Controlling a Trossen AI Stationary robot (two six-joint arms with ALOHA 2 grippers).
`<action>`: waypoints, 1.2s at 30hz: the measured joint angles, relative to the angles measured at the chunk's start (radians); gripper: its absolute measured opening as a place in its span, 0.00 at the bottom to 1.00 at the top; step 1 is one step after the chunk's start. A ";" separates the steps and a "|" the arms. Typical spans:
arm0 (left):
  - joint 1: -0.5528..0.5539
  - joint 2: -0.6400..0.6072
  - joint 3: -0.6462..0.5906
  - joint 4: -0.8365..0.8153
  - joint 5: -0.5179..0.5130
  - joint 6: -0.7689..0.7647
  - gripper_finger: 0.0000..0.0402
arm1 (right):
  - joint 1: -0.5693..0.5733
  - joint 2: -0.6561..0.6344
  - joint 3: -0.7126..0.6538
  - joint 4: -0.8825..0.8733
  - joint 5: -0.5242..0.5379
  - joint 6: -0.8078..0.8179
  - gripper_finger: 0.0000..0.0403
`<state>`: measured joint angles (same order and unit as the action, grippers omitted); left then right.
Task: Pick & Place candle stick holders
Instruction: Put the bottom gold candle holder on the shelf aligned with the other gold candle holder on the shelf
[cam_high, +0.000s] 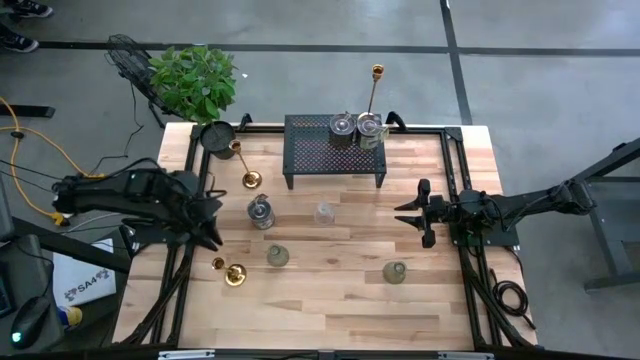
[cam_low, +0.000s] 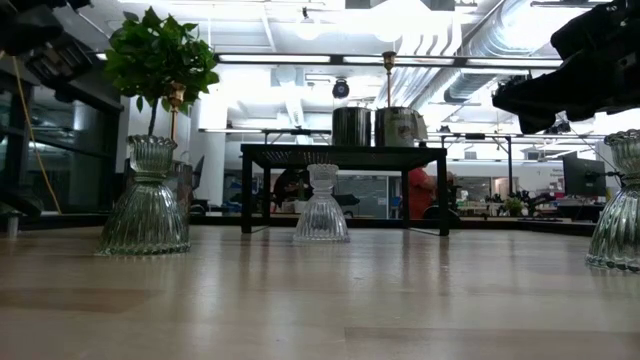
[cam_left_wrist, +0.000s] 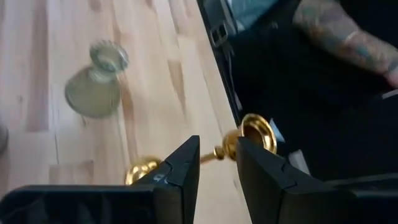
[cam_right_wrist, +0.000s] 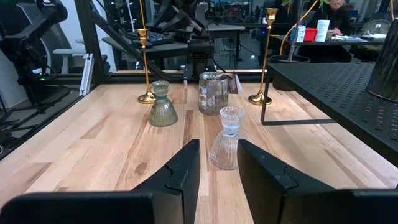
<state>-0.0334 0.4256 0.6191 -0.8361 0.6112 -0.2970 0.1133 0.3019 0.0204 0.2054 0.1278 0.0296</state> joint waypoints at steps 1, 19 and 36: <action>0.000 0.016 0.011 -0.017 0.014 0.010 0.25 | 0.000 0.000 0.000 0.000 0.000 0.000 0.25; 0.000 0.241 0.177 -0.304 -0.040 0.189 0.25 | 0.000 0.000 0.000 0.000 0.000 0.000 0.25; 0.000 0.266 0.177 -0.447 0.023 0.139 0.25 | 0.000 0.000 0.000 0.000 0.000 0.000 0.25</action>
<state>-0.0334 0.6918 0.7959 -1.2827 0.6342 -0.1579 0.1135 0.3019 0.0204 0.2054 0.1276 0.0296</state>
